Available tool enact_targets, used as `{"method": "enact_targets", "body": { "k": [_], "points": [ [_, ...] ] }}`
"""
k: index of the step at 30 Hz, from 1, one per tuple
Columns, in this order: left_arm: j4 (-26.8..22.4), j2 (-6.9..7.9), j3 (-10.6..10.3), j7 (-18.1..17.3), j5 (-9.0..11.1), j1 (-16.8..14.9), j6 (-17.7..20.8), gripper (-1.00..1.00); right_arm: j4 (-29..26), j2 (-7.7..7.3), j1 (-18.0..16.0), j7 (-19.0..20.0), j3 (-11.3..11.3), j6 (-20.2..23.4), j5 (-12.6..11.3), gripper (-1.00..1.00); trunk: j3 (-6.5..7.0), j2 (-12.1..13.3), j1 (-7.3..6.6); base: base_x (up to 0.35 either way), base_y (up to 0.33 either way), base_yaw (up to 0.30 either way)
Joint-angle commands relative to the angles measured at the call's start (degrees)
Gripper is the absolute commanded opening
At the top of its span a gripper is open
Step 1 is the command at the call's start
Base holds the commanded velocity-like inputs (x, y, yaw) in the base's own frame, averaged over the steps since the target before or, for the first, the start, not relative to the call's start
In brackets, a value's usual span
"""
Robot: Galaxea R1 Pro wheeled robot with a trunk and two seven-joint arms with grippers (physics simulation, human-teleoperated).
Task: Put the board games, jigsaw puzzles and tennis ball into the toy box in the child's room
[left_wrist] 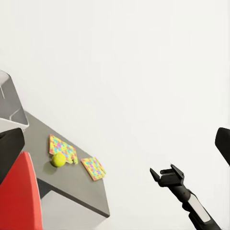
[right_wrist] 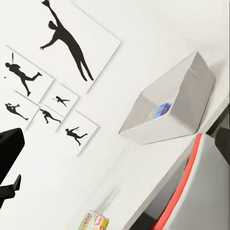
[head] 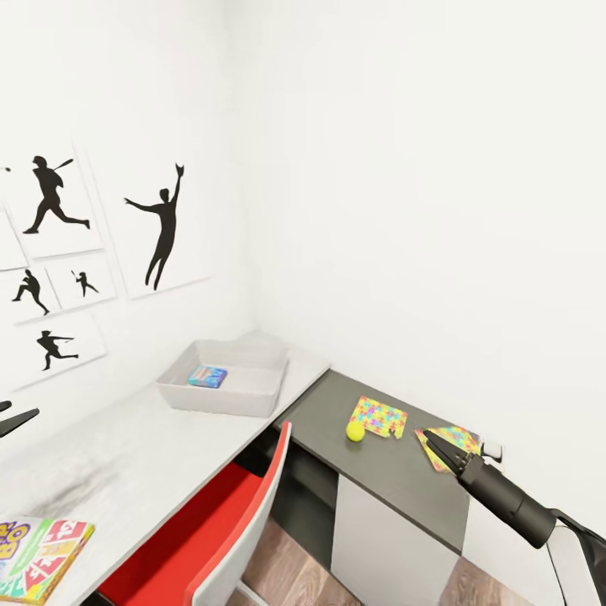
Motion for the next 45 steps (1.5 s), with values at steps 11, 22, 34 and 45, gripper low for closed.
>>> {"method": "enact_targets", "body": {
  "k": [11, 22, 34, 45],
  "points": [
    [0.0, 0.02, 0.02, -0.23, -0.04, 0.0, 0.61, 1.0, 0.03, 0.02, -0.05, 0.09, -0.06, 0.3, -0.14, 1.0, -0.06, -0.07, 0.02, -0.097, 0.0, -0.279],
    [0.0, 0.02, 0.02, -0.23, -0.04, 0.0, 0.61, 1.0, 0.03, -0.02, -0.05, 0.1, -0.14, 0.3, -0.15, 1.0, 0.03, -0.07, 0.02, -0.119, 0.0, -0.279],
    [0.0, 0.02, 0.02, -0.23, -0.04, 0.0, 0.61, 1.0, 0.03, -0.02, -0.05, 0.1, -0.09, 0.3, -0.17, 1.0, 0.28, -0.07, 0.02, -0.121, 0.0, -0.279],
    [0.0, 0.02, 0.02, -0.23, -0.04, 0.0, 0.61, 1.0, 0.03, -0.02, -0.05, 0.1, -0.06, 0.3, -0.21, 1.0, 0.54, -0.07, 0.02, -0.118, 0.0, -0.279]
  ]
}}
